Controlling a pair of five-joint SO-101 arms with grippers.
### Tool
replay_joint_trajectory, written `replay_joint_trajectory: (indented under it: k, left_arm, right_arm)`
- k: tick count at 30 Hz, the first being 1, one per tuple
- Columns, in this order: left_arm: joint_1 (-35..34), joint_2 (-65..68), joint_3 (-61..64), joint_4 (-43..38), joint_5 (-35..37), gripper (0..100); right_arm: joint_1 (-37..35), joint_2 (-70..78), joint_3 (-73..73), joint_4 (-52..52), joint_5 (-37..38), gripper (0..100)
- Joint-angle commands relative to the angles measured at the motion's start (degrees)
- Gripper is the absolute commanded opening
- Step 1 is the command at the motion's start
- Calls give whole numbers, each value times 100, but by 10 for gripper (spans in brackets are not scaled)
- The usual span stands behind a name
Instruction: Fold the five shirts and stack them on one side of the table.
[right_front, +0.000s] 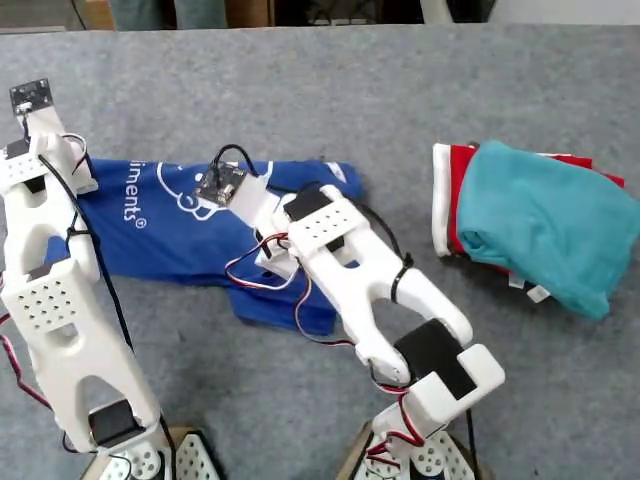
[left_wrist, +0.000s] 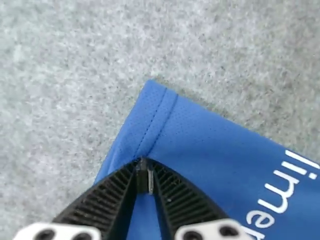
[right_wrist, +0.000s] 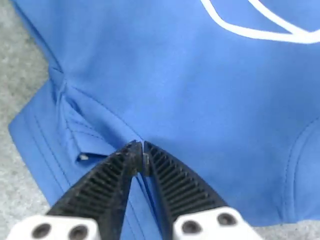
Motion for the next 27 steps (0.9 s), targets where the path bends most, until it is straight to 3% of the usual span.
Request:
replay_joint_trajectory:
  k: [1, 12, 21, 27]
  left_arm:
    - [-215, 9, -171, 18, 35, 31]
    - [-207, 0, -171, 9, 35, 32]
    - [-215, -9, -171, 9, 35, 33]
    - [-224, -9, -171, 9, 44, 33]
  right_arm:
    - [70, -277, -268, -62, -105, 15]
    - [-431, 629, -356, -123, -158, 15]
    - [-1090, 268, -347, 862, -158, 14]
    - [-1415, 453, -338, 914, -378, 14]
